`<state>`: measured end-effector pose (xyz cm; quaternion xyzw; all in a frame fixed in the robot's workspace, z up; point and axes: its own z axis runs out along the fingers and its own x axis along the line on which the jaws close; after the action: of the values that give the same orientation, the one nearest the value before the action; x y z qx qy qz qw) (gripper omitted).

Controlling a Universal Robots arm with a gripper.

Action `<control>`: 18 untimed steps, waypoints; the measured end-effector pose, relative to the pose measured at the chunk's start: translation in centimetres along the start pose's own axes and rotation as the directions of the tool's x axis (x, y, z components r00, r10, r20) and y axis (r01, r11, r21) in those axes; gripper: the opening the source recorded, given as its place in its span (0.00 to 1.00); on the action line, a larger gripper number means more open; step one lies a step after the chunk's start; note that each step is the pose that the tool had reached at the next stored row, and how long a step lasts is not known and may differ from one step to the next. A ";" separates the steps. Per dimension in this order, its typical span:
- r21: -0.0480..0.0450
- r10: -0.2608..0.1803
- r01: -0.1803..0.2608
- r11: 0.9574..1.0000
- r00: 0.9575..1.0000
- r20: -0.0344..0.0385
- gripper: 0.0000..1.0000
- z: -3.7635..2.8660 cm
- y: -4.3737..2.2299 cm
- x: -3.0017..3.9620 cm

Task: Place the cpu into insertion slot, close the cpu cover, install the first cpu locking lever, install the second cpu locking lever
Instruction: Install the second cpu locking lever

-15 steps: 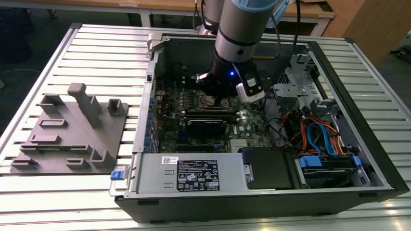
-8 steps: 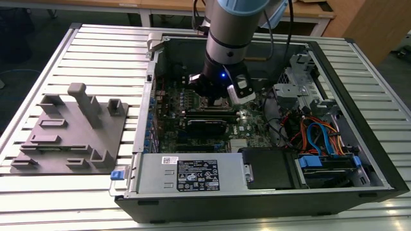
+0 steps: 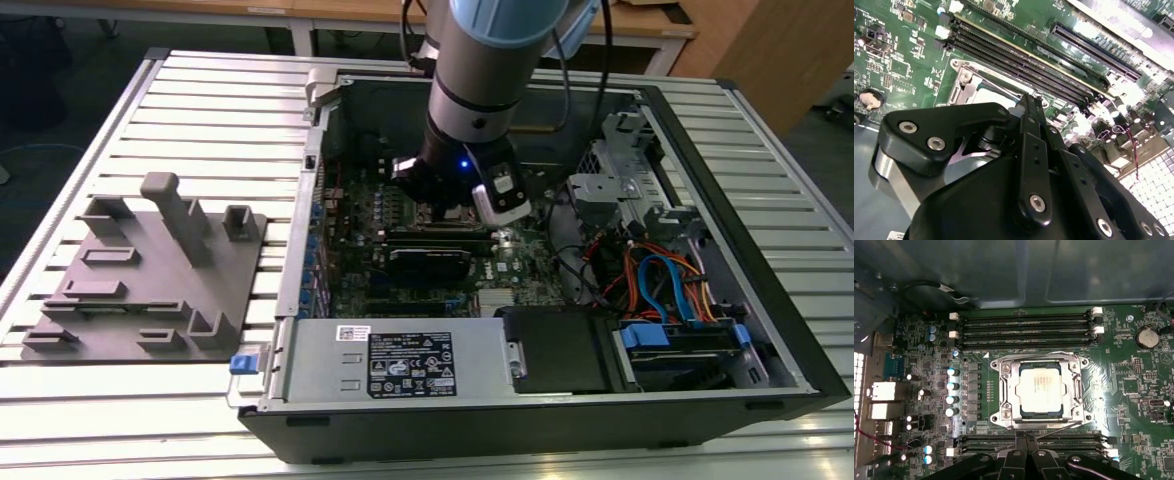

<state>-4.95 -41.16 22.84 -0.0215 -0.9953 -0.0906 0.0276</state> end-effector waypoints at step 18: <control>-0.014 0.000 0.000 1.000 1.000 -0.005 0.10 -0.02 -0.25 -0.02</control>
<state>-4.94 -41.40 22.81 -0.0214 -0.9946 -0.0975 0.0298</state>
